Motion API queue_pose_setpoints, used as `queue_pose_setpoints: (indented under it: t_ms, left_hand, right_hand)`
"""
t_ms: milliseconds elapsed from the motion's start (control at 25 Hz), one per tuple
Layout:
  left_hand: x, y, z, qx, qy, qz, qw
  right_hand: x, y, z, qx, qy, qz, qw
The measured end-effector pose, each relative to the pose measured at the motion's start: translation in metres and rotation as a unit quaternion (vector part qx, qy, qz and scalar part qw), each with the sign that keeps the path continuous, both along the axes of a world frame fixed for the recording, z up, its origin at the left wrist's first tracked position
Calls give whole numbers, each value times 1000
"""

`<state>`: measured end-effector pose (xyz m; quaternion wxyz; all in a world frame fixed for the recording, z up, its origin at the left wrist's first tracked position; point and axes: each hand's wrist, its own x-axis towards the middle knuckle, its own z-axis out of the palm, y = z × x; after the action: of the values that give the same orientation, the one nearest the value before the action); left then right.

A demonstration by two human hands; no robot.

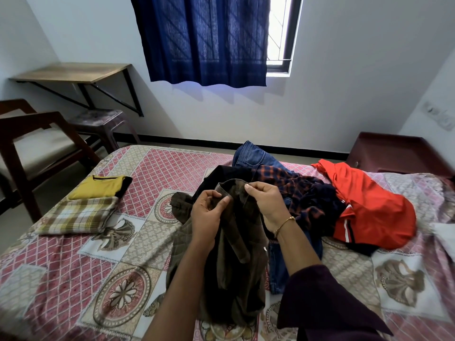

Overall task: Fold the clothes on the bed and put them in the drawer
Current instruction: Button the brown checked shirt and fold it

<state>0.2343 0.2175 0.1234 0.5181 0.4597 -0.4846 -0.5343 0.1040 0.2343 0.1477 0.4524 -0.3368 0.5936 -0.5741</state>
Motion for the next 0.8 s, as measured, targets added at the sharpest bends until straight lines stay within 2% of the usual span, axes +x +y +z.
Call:
queue_pose_setpoints:
  t_ms: [120, 240, 360, 480, 600, 800]
  left_hand:
    - [-1, 0, 3, -40, -6, 38, 998]
    - [-2, 1, 4, -62, -35, 33, 997]
    - [-2, 0, 1, -83, -94, 8, 992]
    - [-3, 0, 1, -101, -137, 12, 985]
    - [-2, 5, 4, -92, -110, 26, 989]
    - [0, 6, 7, -40, -35, 48, 997]
  right_hand:
    - [2, 1, 7, -20, 27, 40, 999]
    - [10, 2, 10, -23, 46, 51, 997]
    - [14, 3, 11, -38, 56, 23, 997]
    - [16, 0, 9, -60, 134, -29, 989]
    - [19, 0, 10, -69, 199, 4, 978]
    - [14, 1, 13, -71, 228, 63, 969]
